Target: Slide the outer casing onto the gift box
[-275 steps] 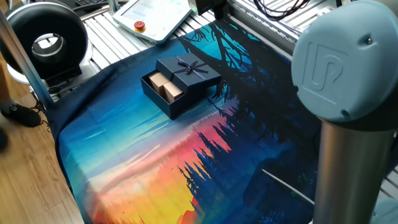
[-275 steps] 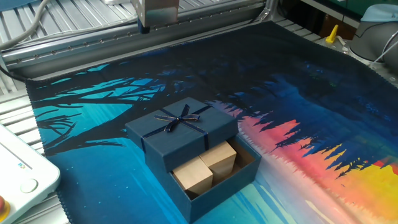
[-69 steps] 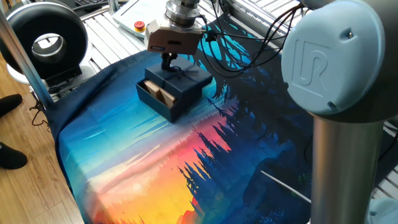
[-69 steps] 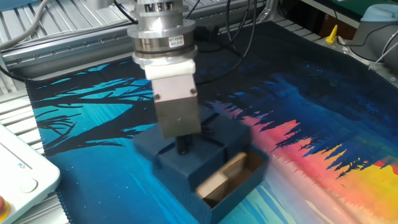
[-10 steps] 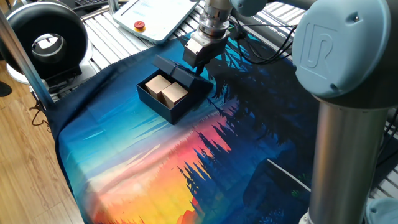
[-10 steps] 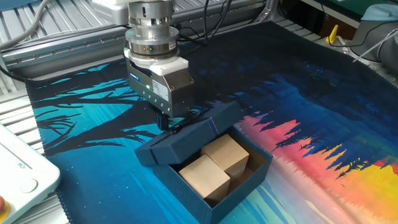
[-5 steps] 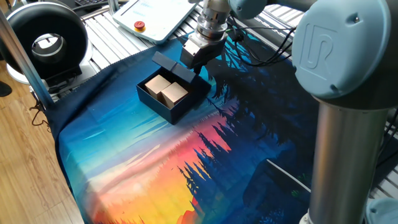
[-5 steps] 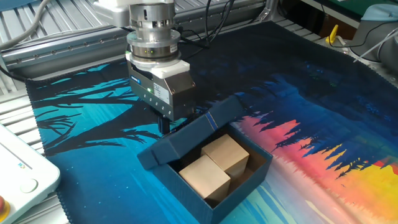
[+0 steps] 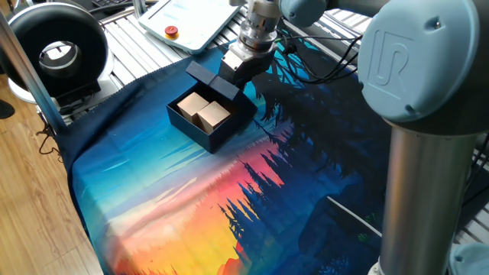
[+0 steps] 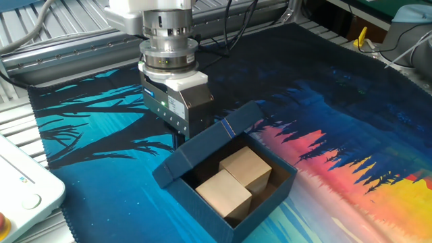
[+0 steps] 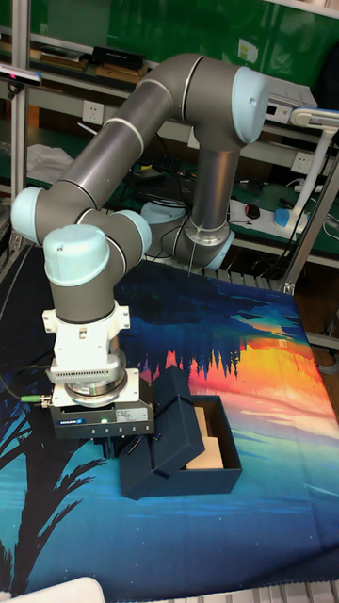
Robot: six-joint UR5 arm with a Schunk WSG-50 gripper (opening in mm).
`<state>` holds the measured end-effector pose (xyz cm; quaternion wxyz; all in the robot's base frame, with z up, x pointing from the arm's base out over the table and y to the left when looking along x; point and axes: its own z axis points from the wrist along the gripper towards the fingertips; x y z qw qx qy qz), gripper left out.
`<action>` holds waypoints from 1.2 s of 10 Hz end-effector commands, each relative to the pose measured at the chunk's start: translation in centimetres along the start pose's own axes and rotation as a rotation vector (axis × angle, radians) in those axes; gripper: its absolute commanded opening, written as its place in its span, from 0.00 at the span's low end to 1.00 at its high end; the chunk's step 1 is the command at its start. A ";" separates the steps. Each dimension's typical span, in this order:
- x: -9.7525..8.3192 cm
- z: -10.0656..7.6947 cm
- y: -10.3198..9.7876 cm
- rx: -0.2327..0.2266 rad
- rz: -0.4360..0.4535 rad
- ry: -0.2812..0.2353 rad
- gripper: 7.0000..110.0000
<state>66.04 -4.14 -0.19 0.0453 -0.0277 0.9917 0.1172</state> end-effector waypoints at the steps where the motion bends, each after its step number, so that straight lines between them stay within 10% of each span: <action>1: -0.1 -1.1 0.6 -0.018 0.020 0.005 0.00; 7: -0.6 -2.4 4.4 -0.143 0.065 0.000 0.00; 12: -0.8 -3.3 5.1 -0.158 0.071 0.003 0.00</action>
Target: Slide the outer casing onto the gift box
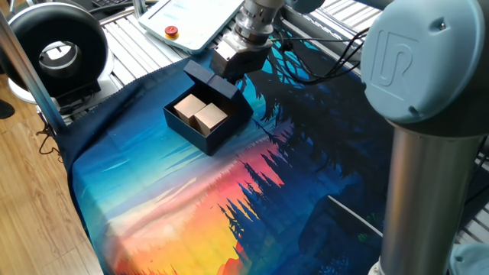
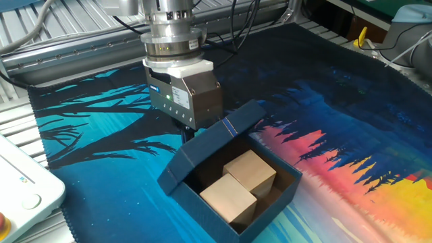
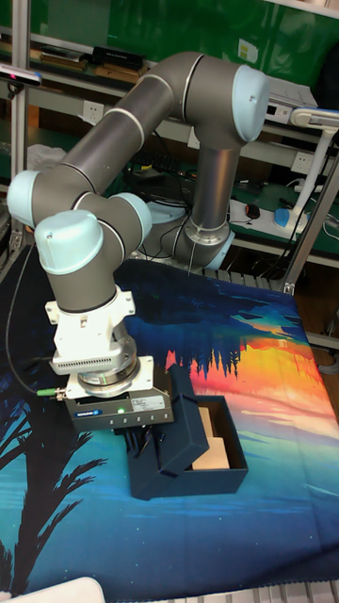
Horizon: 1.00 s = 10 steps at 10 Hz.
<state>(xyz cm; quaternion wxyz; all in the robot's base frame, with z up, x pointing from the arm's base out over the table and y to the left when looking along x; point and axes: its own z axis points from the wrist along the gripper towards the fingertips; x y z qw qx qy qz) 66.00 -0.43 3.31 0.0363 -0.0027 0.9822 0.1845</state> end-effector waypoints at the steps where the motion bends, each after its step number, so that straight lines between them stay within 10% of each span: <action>1: -0.4 -0.9 1.3 -0.031 0.021 -0.003 0.00; 10: -0.9 -1.2 4.1 -0.063 0.080 0.007 0.00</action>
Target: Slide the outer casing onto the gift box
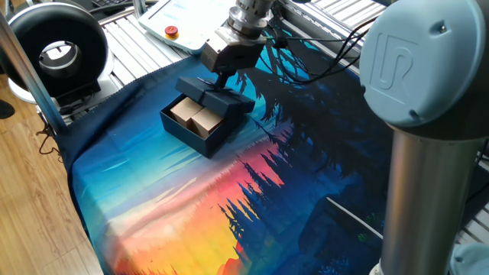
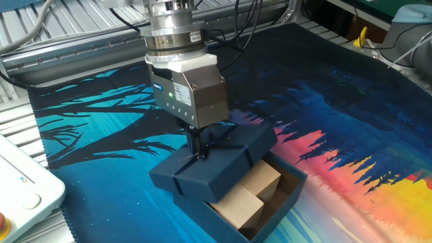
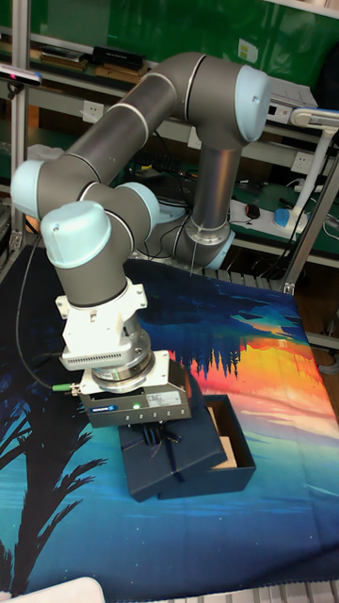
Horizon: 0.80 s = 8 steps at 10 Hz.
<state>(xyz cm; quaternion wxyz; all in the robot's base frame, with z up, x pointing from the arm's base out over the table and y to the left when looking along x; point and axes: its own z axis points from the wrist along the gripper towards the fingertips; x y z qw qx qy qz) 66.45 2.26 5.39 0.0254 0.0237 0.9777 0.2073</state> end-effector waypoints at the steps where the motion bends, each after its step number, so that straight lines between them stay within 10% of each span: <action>1: -0.3 -0.2 1.3 -0.020 0.036 -0.003 0.00; 8: -0.4 -0.2 4.1 -0.031 0.095 0.000 0.00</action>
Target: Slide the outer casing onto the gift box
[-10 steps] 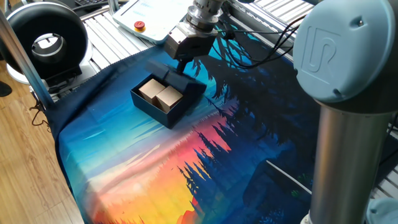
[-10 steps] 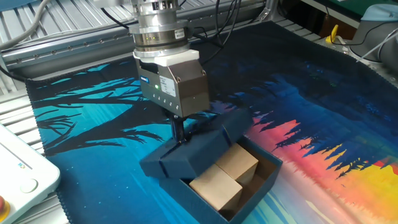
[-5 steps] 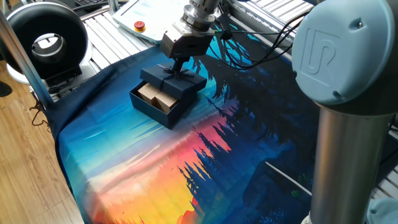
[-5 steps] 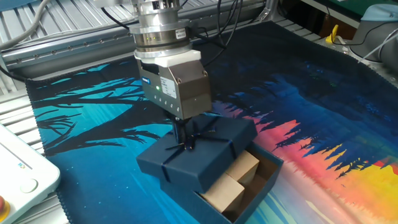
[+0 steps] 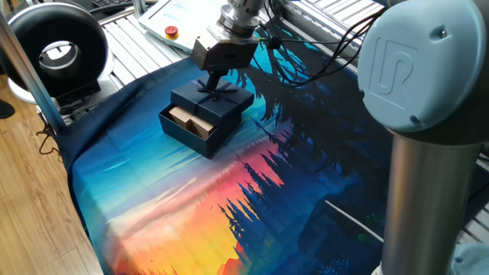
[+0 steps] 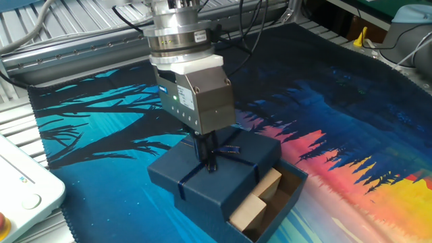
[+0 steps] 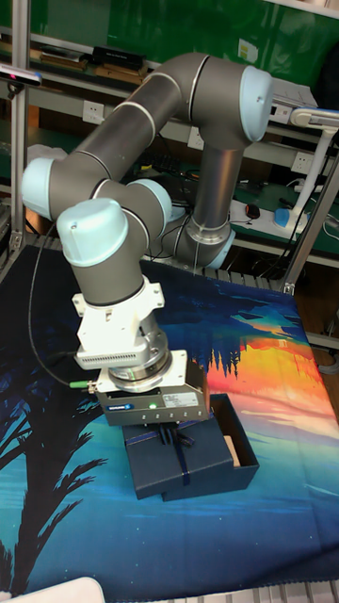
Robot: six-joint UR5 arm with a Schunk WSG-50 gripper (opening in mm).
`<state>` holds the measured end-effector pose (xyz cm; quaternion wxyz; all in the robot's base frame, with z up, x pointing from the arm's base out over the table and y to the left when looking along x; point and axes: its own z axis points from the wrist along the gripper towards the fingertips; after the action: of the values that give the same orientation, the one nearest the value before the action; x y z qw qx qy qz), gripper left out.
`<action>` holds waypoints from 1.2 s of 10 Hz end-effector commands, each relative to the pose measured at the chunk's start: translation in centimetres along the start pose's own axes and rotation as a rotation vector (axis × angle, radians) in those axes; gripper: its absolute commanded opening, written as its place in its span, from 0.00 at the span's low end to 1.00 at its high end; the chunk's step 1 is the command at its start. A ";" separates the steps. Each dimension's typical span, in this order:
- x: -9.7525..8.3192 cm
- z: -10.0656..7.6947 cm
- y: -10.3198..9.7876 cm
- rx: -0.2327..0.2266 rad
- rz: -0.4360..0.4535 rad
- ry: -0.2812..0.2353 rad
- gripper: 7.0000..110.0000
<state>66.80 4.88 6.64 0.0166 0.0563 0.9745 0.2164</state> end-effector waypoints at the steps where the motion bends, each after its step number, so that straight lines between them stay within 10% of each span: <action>1: -0.1 0.1 1.5 -0.017 0.035 -0.005 0.00; 12: 0.4 1.0 3.8 -0.019 0.089 -0.006 0.00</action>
<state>66.72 8.21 6.89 0.0101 0.0918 0.9707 0.2217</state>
